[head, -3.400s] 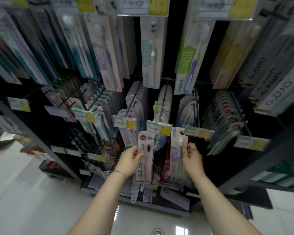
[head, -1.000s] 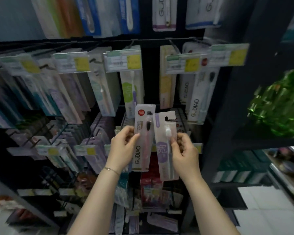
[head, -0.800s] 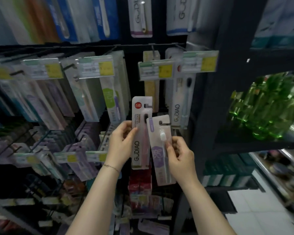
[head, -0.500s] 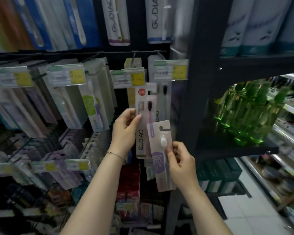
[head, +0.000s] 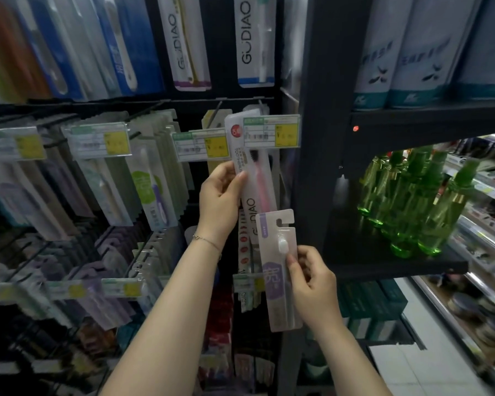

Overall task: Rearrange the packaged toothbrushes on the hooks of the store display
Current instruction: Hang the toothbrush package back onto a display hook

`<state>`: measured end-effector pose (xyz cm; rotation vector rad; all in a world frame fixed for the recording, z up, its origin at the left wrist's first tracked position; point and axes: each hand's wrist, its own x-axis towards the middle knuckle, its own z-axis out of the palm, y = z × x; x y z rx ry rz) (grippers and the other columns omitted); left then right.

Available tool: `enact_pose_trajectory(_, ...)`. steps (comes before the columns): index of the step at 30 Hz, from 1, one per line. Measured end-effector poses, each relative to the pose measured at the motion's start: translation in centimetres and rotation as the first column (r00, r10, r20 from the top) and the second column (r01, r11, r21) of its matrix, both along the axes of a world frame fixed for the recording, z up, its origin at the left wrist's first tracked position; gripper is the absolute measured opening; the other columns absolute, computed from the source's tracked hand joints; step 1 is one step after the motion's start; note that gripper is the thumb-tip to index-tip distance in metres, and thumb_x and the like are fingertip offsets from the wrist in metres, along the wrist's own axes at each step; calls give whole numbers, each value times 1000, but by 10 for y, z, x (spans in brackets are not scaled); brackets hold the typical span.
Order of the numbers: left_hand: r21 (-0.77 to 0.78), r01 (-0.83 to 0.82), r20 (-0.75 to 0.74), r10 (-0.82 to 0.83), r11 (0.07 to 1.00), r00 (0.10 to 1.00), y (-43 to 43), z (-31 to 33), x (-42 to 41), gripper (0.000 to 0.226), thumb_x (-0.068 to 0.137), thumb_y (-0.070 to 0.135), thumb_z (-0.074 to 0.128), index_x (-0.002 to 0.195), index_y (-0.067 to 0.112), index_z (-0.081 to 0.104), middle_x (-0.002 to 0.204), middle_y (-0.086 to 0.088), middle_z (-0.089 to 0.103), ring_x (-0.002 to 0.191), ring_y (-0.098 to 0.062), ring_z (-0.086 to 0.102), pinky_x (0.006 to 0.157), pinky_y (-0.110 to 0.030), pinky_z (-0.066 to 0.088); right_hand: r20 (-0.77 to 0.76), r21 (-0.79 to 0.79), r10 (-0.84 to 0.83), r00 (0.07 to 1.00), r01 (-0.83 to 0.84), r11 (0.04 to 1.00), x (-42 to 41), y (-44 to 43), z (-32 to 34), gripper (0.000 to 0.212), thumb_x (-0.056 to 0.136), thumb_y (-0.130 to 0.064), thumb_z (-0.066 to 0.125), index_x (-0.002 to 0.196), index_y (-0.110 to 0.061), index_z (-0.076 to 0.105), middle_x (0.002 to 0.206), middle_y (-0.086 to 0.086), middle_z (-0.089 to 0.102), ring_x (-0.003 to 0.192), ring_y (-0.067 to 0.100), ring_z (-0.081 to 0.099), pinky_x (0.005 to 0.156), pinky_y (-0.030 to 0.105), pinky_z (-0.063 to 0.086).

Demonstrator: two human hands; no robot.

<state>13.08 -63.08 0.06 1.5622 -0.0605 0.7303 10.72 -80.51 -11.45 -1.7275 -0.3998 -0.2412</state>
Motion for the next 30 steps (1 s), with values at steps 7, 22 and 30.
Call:
enact_pose_trajectory(7,19,5,-7,-5,1000,1000,-6,-11,-5,19,100,8,55,117,5,63,87,4,66,59,6,57,56,-9,43,16,6,1,1000,-1,1000,-1,2,3,9,100,-20,54,99,-26,61,89,-9,70,79,11,68,67,44,58)
enact_pose_trajectory(22,63,38,-56,-35,997,998,-18,-6,-3,9,99,13,58,91,17,61,71,10,62,56,-1,53,53,-18,44,68,87,-117,991,111,990,-1,-9,10,6,99,-17,54,101,-19,59,91,-15,68,80,3,67,63,19,55)
enact_pose_trajectory(30,69,71,-64,-66,995,996,-21,1,-6,9,99,8,56,93,14,60,73,10,61,53,6,56,53,-10,44,72,112,-124,990,115,987,0,-10,11,7,99,-15,54,105,-15,58,90,-6,69,84,3,68,65,20,55)
